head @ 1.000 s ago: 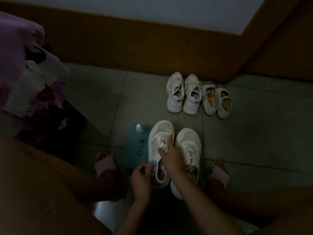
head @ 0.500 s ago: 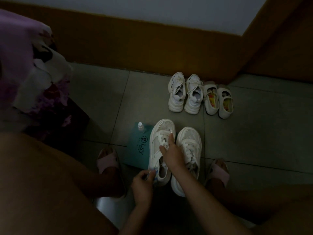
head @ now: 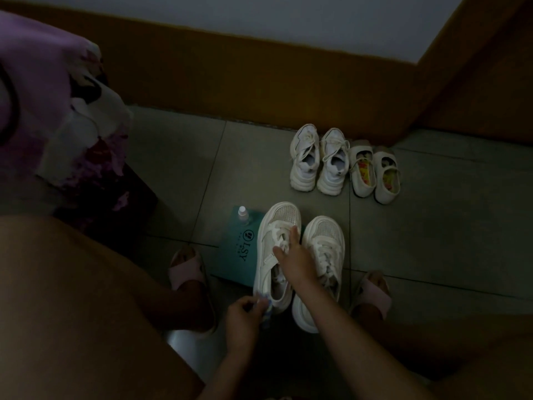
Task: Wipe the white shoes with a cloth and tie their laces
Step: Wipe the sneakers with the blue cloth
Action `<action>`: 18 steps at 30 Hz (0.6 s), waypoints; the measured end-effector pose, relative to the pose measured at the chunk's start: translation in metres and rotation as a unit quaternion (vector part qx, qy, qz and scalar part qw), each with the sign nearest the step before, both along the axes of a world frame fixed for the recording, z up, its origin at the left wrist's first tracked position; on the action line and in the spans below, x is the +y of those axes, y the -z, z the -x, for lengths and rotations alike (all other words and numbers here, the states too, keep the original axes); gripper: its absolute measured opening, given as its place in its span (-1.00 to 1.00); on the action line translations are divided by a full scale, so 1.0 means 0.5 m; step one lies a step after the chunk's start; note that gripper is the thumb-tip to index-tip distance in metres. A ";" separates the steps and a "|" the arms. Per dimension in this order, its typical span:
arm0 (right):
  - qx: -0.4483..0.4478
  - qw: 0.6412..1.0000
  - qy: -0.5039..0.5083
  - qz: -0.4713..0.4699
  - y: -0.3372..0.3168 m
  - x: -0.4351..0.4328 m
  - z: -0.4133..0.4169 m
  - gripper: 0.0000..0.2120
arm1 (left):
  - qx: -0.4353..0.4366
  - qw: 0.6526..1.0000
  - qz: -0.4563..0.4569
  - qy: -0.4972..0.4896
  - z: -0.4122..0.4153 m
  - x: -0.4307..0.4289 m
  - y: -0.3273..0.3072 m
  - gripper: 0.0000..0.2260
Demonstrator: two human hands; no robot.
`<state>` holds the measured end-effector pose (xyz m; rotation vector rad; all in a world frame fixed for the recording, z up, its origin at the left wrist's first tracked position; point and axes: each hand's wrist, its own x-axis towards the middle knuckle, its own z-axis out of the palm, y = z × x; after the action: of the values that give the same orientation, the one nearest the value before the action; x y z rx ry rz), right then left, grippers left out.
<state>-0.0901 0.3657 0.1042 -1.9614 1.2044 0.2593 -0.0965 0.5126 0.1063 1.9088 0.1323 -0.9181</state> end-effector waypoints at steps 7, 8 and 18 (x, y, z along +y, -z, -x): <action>-0.018 0.999 0.012 -0.029 0.003 -0.002 0.002 -0.30 | -0.006 0.993 -0.053 0.106 -0.018 0.015 0.016 -0.87; -0.022 0.999 0.011 -0.037 0.001 -0.004 0.003 -0.30 | 0.003 0.992 -0.063 0.111 -0.013 0.020 0.016 -0.86; -0.116 0.987 0.086 -0.064 -0.032 0.012 0.040 -0.51 | -0.004 0.994 0.055 -0.093 -0.114 -0.027 -0.007 -0.89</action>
<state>-0.1099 0.3719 0.1202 -1.7131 1.1660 0.0174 -0.0396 0.4989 0.1097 1.7667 0.2458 -0.7758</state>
